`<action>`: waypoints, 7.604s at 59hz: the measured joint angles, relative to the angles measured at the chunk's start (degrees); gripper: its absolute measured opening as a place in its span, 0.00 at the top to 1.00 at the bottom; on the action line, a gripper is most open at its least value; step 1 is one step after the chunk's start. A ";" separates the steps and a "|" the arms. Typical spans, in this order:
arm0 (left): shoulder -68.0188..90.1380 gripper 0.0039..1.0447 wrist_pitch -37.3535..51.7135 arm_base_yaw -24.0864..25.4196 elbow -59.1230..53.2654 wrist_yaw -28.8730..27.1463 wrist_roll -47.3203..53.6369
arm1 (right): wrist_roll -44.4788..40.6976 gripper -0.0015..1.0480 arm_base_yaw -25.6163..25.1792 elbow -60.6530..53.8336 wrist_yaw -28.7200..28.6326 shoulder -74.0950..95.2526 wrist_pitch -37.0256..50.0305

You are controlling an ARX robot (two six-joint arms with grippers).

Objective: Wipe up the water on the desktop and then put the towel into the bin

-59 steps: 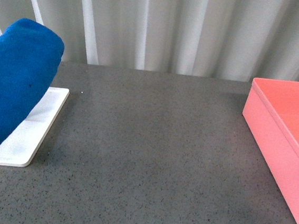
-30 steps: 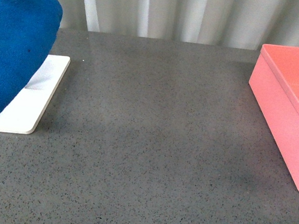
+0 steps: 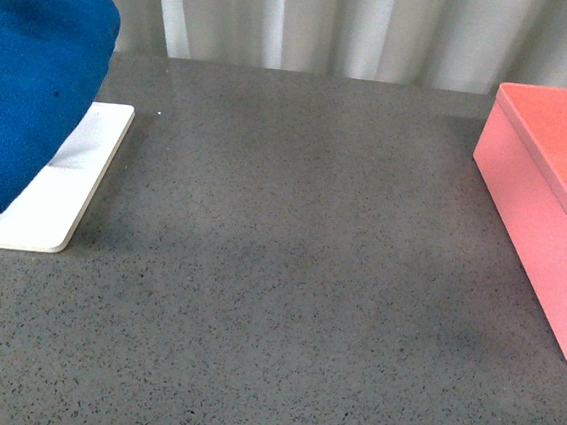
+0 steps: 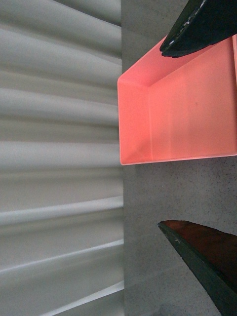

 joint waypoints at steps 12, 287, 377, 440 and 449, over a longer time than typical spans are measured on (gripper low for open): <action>1.97 0.06 -0.50 -0.55 0.00 -0.09 0.00 | 0.00 0.07 0.00 0.00 0.00 0.00 0.00; -16.39 0.96 19.89 -22.95 -15.12 34.03 -28.50 | 3.04 0.07 22.29 55.82 -40.52 105.42 24.11; -16.41 0.06 19.89 -22.82 -15.32 33.92 -27.87 | 9.88 0.95 21.66 55.23 -34.10 105.20 29.03; -52.46 0.97 50.62 -11.52 -66.60 -5.84 -11.32 | 9.07 0.95 19.85 54.25 -34.95 101.66 26.99; -57.22 0.97 48.22 -9.44 -69.11 -3.23 -11.32 | 8.96 0.95 19.74 54.25 -34.93 101.61 26.80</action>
